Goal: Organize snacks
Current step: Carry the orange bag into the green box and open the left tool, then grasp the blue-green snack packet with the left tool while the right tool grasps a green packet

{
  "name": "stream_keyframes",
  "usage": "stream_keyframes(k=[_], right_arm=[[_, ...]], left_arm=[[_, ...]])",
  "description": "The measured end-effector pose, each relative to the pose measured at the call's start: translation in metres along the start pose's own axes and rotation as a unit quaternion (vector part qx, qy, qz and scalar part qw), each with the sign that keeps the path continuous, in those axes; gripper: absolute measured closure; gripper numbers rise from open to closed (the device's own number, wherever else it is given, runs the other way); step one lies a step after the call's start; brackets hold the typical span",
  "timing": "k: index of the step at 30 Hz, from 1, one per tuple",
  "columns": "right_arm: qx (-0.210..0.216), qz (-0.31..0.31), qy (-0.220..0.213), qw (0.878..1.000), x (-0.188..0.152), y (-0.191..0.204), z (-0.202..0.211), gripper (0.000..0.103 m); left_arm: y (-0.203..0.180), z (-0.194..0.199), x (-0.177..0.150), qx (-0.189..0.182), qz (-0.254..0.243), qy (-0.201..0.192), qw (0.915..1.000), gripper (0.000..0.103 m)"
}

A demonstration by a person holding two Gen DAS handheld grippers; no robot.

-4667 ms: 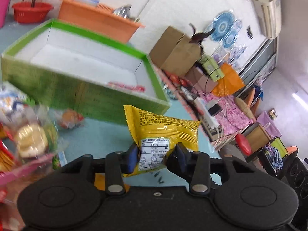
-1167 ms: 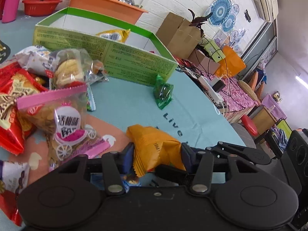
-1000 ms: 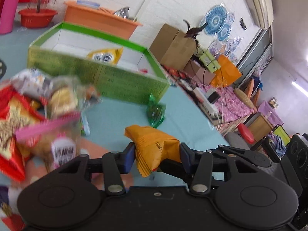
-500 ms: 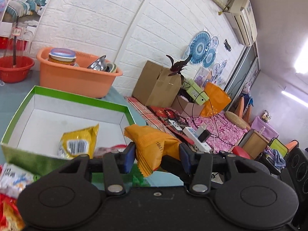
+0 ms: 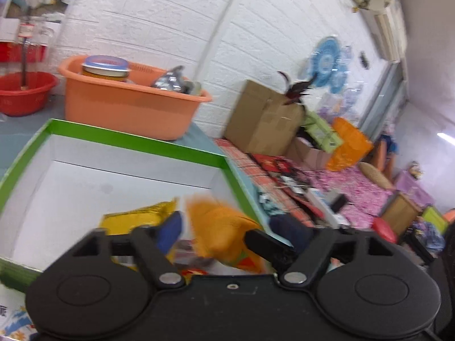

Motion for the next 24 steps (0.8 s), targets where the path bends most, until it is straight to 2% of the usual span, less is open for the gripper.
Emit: stream_keyframes(k=[1, 2, 3, 5, 10, 14, 17, 22, 24], right_arm=[[-0.008, 0.008, 0.002, 1.000, -0.002, 0.001, -0.004, 0.045], [-0.014, 0.015, 0.006, 1.000, -0.005, 0.001, -0.006, 0.037], [-0.018, 0.020, 0.011, 1.000, -0.008, 0.001, -0.007, 0.020], [-0.026, 0.021, 0.011, 0.999, -0.012, -0.001, -0.003, 0.001], [-0.020, 0.007, 0.007, 1.000, -0.007, 0.003, 0.026, 0.000], [-0.018, 0.005, -0.008, 1.000, -0.001, 0.014, 0.062, 0.000], [-0.020, -0.007, -0.017, 1.000, -0.005, 0.017, 0.087, 0.000], [-0.002, -0.026, -0.006, 1.000, -0.023, 0.022, 0.111, 0.000], [0.002, -0.024, 0.009, 1.000, -0.035, 0.027, 0.113, 0.000]], left_arm=[[0.003, 0.002, -0.001, 0.017, -0.002, -0.011, 0.9998, 0.000], [0.005, 0.004, -0.002, 0.022, -0.006, -0.015, 0.9996, 0.000], [0.006, 0.006, -0.003, 0.022, -0.008, -0.015, 0.9996, 0.000], [0.007, 0.011, -0.006, 0.017, -0.002, -0.007, 0.9998, 0.000], [-0.002, 0.041, -0.008, 0.019, 0.003, -0.004, 0.9998, 0.000], [-0.014, 0.075, -0.017, 0.038, 0.007, 0.003, 0.9992, 0.000], [-0.022, 0.104, -0.029, 0.043, -0.001, -0.012, 0.9990, 0.000], [-0.023, 0.142, -0.066, 0.031, 0.011, -0.018, 0.9993, 0.000], [-0.020, 0.151, -0.082, 0.038, 0.020, -0.014, 0.9990, 0.000]])
Point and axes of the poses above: each gripper's, at about its wrist camera, not at the fingertips, and z roughly against the way its jaws point, y to its left, x to its top, the point moved 8 cm from there along -z, roughly the way its jaws point, and after that the axes turned 7 degrees about y, right-handed, at the moved point
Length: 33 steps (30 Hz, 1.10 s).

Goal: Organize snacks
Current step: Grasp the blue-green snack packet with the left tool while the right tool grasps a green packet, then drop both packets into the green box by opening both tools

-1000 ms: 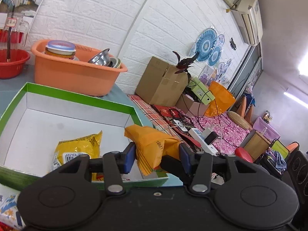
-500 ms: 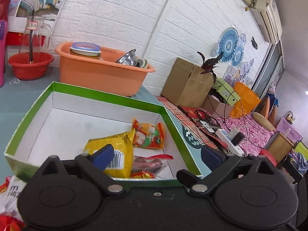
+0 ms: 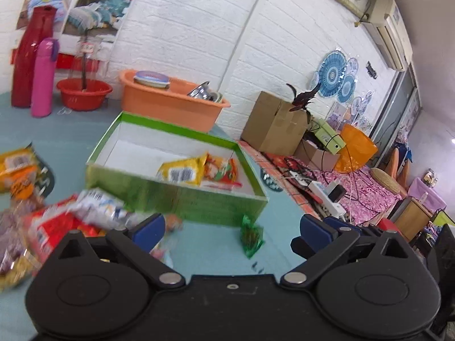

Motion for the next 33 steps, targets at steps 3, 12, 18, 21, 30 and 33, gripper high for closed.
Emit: stream_keyframes(k=[3, 12, 18, 21, 30, 33], right_arm=[[0.006, -0.003, 0.024, 1.000, -0.017, 0.005, -0.002, 0.000], [0.008, -0.009, 0.064, 0.998, -0.036, -0.004, -0.020, 0.000], [0.006, 0.026, 0.097, 0.995, -0.028, -0.014, -0.064, 0.000], [0.002, 0.032, 0.126, 0.992, -0.028, -0.018, -0.091, 0.000], [0.028, 0.000, 0.152, 0.988, -0.050, -0.014, -0.076, 0.044], [0.034, 0.006, 0.149, 0.988, -0.055, -0.005, -0.064, 0.043]], left_arm=[[0.003, 0.009, -0.026, 0.012, 0.001, 0.011, 0.9999, 0.000], [-0.005, -0.003, -0.102, 0.006, 0.003, 0.095, 0.9955, 0.000], [0.004, -0.007, -0.118, 0.033, 0.008, 0.103, 0.9941, 0.000], [0.006, -0.008, -0.117, 0.035, 0.013, 0.100, 0.9943, 0.004], [0.004, -0.019, -0.112, 0.039, -0.006, 0.104, 0.9938, 0.061], [0.002, -0.023, -0.110, 0.039, -0.012, 0.105, 0.9937, 0.062]])
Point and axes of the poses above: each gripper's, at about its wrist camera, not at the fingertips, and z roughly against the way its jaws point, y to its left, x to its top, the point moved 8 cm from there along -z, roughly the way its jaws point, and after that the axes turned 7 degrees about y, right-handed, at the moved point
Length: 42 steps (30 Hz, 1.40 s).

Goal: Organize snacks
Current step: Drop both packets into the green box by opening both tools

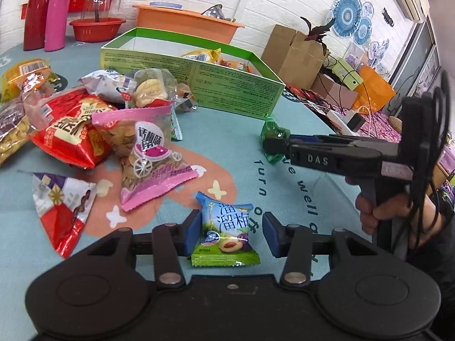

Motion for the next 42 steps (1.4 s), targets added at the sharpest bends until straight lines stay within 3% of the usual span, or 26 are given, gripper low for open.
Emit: stream_keyframes(k=[4, 9, 17, 26, 39, 41, 42], right_arm=[[-0.002, 0.000, -0.008, 1.000, -0.003, 0.003, 0.002, 0.045], [0.007, -0.011, -0.027, 1.000, 0.006, 0.002, 0.011, 0.062], [0.002, 0.004, -0.111, 0.994, 0.049, 0.005, 0.050, 0.064], [-0.036, 0.018, -0.183, 0.982, 0.101, -0.006, 0.061, 0.064], [-0.064, -0.003, -0.171, 0.983, 0.110, -0.031, 0.005, 0.064], [-0.061, -0.007, -0.163, 0.985, 0.108, -0.033, -0.007, 0.063], [-0.058, -0.005, -0.156, 0.986, 0.107, -0.033, -0.014, 0.059]], left_arm=[[-0.001, -0.004, 0.001, -0.005, -0.006, -0.001, 1.0000, 0.063], [-0.004, 0.004, 0.017, -0.039, 0.005, -0.011, 0.9991, 0.066], [-0.012, 0.029, 0.102, -0.070, 0.001, -0.099, 0.9926, 0.066], [-0.016, 0.006, 0.183, -0.072, 0.011, -0.135, 0.9881, 0.065], [0.006, -0.069, 0.213, -0.060, 0.032, -0.100, 0.9927, 0.063], [0.007, -0.077, 0.213, -0.059, 0.024, -0.091, 0.9938, 0.060], [0.008, -0.079, 0.212, -0.055, 0.021, -0.089, 0.9943, 0.046]])
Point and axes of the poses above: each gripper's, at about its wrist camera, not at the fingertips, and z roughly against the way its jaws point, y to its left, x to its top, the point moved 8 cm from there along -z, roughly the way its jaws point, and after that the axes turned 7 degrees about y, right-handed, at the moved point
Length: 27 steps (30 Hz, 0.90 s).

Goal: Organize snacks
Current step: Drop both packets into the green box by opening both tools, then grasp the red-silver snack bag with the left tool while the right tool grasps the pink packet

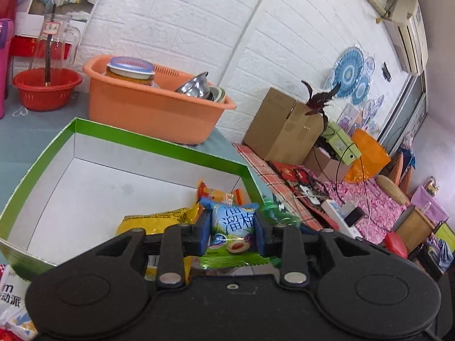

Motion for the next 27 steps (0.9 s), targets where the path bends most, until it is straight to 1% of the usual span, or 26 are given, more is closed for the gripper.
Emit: stream_keyframes(k=[1, 2, 3, 4, 5, 7, 10, 12, 16, 19, 22, 25, 27], right_arm=[[0.003, 0.006, 0.008, 1.000, -0.004, 0.002, -0.006, 0.058], [0.003, 0.019, 0.023, 1.000, -0.010, 0.005, -0.012, 0.041], [-0.007, 0.032, 0.041, 0.999, -0.015, 0.007, -0.015, 0.012], [-0.021, 0.040, 0.049, 0.998, -0.019, 0.008, -0.015, 0.004], [-0.033, 0.044, 0.037, 0.998, -0.019, 0.008, -0.009, 0.000], [-0.033, 0.043, 0.023, 0.998, -0.016, 0.009, 0.006, 0.000], [-0.016, 0.011, 0.011, 1.000, -0.006, 0.009, 0.031, 0.000], [-0.009, 0.000, 0.003, 1.000, 0.000, 0.012, 0.049, 0.000], [0.017, -0.002, -0.031, 0.999, 0.010, 0.025, 0.088, 0.000], [0.046, -0.004, -0.050, 0.998, 0.015, 0.040, 0.109, 0.000], [0.075, 0.004, -0.058, 0.996, 0.012, 0.056, 0.127, 0.000], [0.087, 0.019, -0.053, 0.995, 0.003, 0.072, 0.134, 0.000], [0.096, 0.024, -0.040, 0.994, -0.005, 0.083, 0.133, 0.000]], left_arm=[[0.001, -0.002, -0.002, 0.004, -0.002, 0.001, 1.0000, 0.005], [0.004, -0.001, -0.003, 0.011, -0.001, 0.001, 0.9999, 0.000], [0.005, 0.003, -0.005, 0.020, 0.003, -0.004, 0.9998, 0.000], [0.006, 0.009, -0.006, 0.028, 0.004, -0.016, 0.9995, 0.000], [0.005, 0.017, -0.006, 0.032, 0.000, -0.029, 0.9991, 0.000], [0.002, 0.031, -0.006, 0.030, -0.010, -0.035, 0.9989, 0.000], [-0.003, 0.057, -0.009, 0.024, -0.003, -0.033, 0.9992, 0.000], [-0.005, 0.079, -0.014, 0.025, 0.004, -0.032, 0.9992, 0.000], [-0.005, 0.131, -0.029, 0.026, 0.010, -0.059, 0.9979, 0.000], [-0.001, 0.164, -0.046, 0.028, 0.012, -0.072, 0.9969, 0.000], [0.008, 0.189, -0.070, 0.038, 0.014, -0.070, 0.9967, 0.000], [0.022, 0.204, -0.097, 0.058, 0.031, -0.063, 0.9958, 0.000], [0.032, 0.211, -0.116, 0.064, 0.043, -0.054, 0.9956, 0.000]])
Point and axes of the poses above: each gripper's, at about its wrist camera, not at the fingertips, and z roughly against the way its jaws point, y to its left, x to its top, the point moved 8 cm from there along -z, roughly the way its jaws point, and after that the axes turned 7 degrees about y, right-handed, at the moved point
